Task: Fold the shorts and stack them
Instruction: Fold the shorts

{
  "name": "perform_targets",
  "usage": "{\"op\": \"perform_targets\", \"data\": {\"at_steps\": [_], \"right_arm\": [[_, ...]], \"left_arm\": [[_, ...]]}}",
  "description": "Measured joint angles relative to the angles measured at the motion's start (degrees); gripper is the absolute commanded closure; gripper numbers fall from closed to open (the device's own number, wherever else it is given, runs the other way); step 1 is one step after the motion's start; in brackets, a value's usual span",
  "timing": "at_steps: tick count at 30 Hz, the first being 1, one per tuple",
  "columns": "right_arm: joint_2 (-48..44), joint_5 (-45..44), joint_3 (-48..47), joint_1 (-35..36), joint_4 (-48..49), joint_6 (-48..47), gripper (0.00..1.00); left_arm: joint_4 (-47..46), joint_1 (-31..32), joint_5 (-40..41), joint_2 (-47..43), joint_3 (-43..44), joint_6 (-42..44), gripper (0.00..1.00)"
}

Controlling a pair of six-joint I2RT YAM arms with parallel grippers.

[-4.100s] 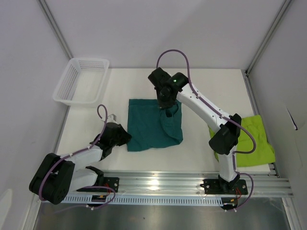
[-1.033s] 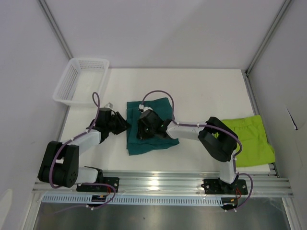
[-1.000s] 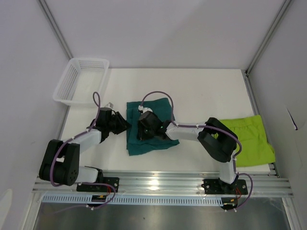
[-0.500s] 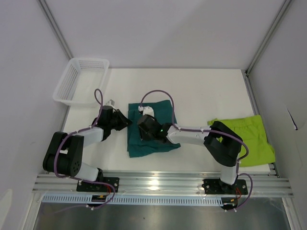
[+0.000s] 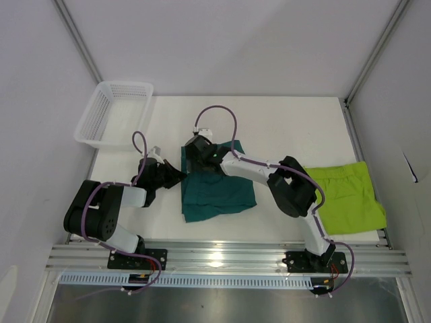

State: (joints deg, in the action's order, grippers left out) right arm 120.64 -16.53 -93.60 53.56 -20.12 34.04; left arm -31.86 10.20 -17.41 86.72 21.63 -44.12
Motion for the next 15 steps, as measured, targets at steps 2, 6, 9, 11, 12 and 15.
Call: {"op": "perform_targets", "data": {"at_steps": [2,6,9,11,12,15], "right_arm": [[2.56,-0.17,-1.90,0.09,-1.77,0.02,0.23],[5.49,-0.70,-3.82,0.11,-4.24,0.02,0.22],[6.49,-1.05,-5.20,0.04,-5.29,0.04,0.26],[6.69,-1.14,-5.81,0.02,-5.75,0.15,0.42],[6.71,-1.11,-5.88,-0.02,-5.75,0.13,0.46],[6.71,-0.94,-5.81,-0.15,-5.53,0.35,0.56]], "left_arm": [[-1.22,0.00,-0.28,0.00,-0.33,0.00,0.99],[-3.26,-0.02,-0.63,0.04,-1.16,-0.02,1.00],[-4.11,-0.02,-0.79,0.22,-1.42,-0.04,1.00],[-4.76,-0.02,-0.83,0.28,-1.70,-0.37,1.00],[-5.11,-0.02,-0.83,0.28,-1.86,-0.46,1.00],[-5.75,-0.02,-0.85,0.31,-2.14,-0.50,1.00]]}}
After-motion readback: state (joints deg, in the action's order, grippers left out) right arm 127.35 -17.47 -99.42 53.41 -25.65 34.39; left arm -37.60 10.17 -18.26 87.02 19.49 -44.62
